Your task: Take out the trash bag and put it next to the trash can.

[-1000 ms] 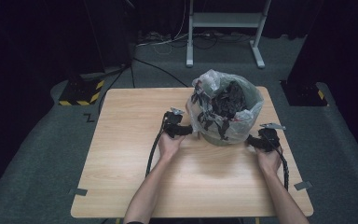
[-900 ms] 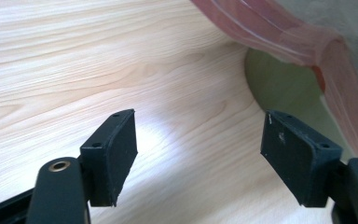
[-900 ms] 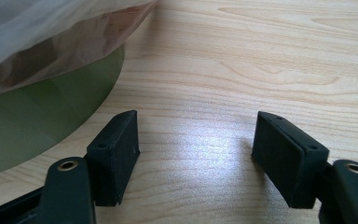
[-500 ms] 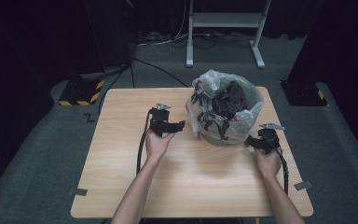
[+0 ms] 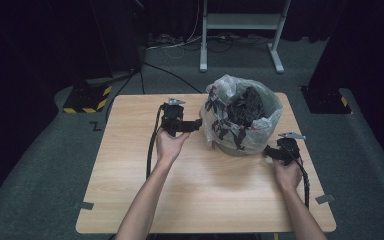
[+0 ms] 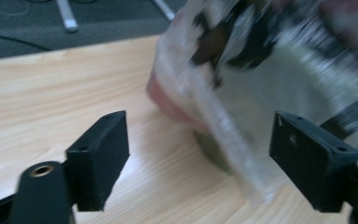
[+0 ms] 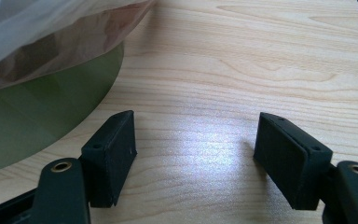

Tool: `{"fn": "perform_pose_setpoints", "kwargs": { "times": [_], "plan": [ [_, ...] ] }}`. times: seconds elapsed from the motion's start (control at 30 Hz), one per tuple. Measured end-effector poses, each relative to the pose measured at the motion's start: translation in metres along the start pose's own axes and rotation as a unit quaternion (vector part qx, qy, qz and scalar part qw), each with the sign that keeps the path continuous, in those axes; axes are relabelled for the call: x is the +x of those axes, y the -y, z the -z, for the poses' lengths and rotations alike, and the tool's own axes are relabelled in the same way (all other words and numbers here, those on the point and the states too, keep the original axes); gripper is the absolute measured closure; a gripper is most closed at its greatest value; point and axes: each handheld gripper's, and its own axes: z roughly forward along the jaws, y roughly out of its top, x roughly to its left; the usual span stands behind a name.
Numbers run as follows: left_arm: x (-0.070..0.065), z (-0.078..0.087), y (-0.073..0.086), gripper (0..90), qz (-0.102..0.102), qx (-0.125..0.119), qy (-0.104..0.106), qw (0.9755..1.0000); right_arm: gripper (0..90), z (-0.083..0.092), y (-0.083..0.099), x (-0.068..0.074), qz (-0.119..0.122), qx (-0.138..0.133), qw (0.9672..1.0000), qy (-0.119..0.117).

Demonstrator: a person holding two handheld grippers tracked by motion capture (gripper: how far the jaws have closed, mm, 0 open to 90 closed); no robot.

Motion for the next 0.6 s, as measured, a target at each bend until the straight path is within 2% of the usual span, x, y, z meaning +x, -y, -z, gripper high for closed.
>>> {"fn": "perform_pose_setpoints", "kwargs": {
  "times": [0.1,0.37,0.47,0.6],
  "plan": [
    [-0.007,0.005,-0.012,18.4,-0.01,-0.009,-0.001,0.9999,29.1,0.0,0.0,0.0,0.001,0.0,1.0,-0.001],
    [-0.025,0.003,-0.037,16.9,-0.019,-0.016,0.014,0.9996,29.1,0.0,0.0,0.0,0.001,0.0,1.0,-0.003],
    [-0.029,0.001,-0.046,14.8,-0.017,-0.008,0.03,0.9994,29.2,0.0,0.0,0.0,0.002,0.0,1.0,-0.004],
    [-0.035,-0.004,-0.058,13.7,-0.021,-0.009,0.025,0.9994,29.2,0.0,0.0,0.0,0.0,0.001,1.0,-0.005]
  ]
}}
